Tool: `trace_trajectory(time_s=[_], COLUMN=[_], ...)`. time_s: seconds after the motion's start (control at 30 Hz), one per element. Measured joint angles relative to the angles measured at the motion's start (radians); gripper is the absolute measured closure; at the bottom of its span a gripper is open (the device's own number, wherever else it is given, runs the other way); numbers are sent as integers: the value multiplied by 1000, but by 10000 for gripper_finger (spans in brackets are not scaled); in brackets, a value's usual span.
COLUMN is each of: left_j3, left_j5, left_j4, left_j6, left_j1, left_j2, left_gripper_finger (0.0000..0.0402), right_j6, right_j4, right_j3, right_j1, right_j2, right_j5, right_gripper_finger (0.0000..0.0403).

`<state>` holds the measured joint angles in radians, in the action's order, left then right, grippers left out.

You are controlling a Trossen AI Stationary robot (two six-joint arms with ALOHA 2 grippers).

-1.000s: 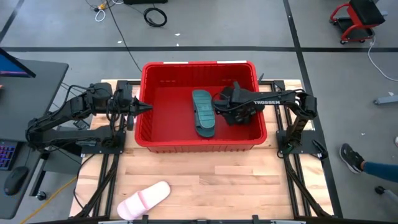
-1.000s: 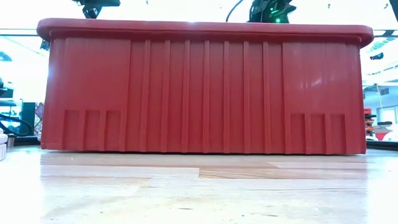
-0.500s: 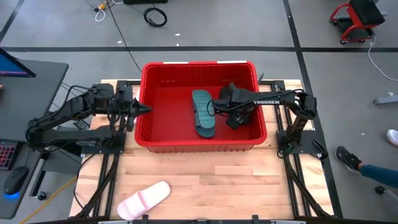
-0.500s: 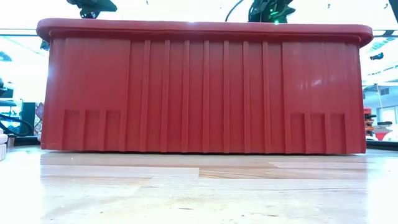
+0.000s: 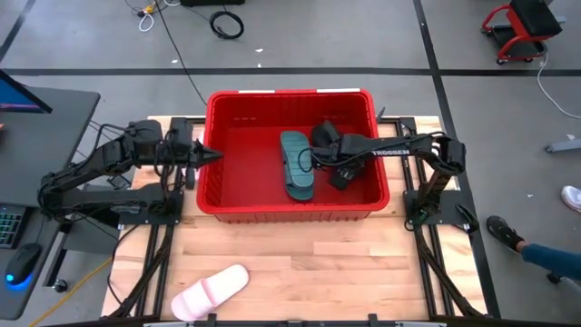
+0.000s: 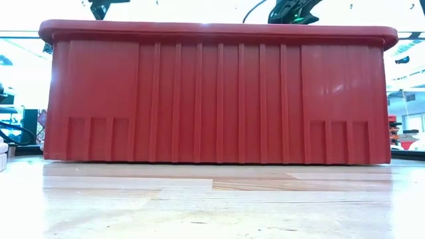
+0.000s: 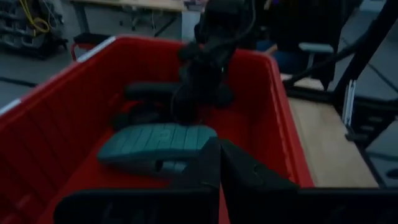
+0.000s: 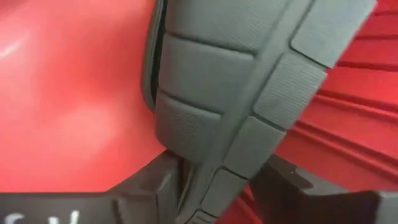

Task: Pick and place slides into bin
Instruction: Put the black slide into the red bin

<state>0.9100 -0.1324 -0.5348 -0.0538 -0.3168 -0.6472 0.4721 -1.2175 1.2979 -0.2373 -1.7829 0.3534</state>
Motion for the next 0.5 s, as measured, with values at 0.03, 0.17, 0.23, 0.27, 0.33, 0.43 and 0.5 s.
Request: trace_trajectory(time_s=[0.03, 0.17, 0.23, 0.27, 0.33, 0.43, 0.5], left_j3=[0, 0, 0, 0, 0, 0, 0], left_j5=[1, 32, 70, 87, 114, 138, 140], left_j4=[15, 86, 134, 159, 209, 270, 295], left_j6=[-5, -6, -6, -6, -6, -13, -21], left_j1=[0, -1, -6, -10, -21, -41, -53], left_j2=[0, 0, 0, 0, 0, 0, 0], left_gripper_finger=[393, 391, 387, 385, 383, 385, 389], right_j6=[-7, -83, -138, -160, -185, -193, -192], right_j4=[2, 44, 52, 56, 46, 33, 12], right_j3=[7, 28, 39, 39, 38, 39, 39], right_j1=[4, 24, 30, 30, 27, 21, 15], right_j2=[-1, 9, 23, 30, 37, 63, 72], right_j5=[-9, -45, -40, -30, -9, 23, 50], right_gripper_finger=[228, 224, 224, 224, 224, 224, 224])
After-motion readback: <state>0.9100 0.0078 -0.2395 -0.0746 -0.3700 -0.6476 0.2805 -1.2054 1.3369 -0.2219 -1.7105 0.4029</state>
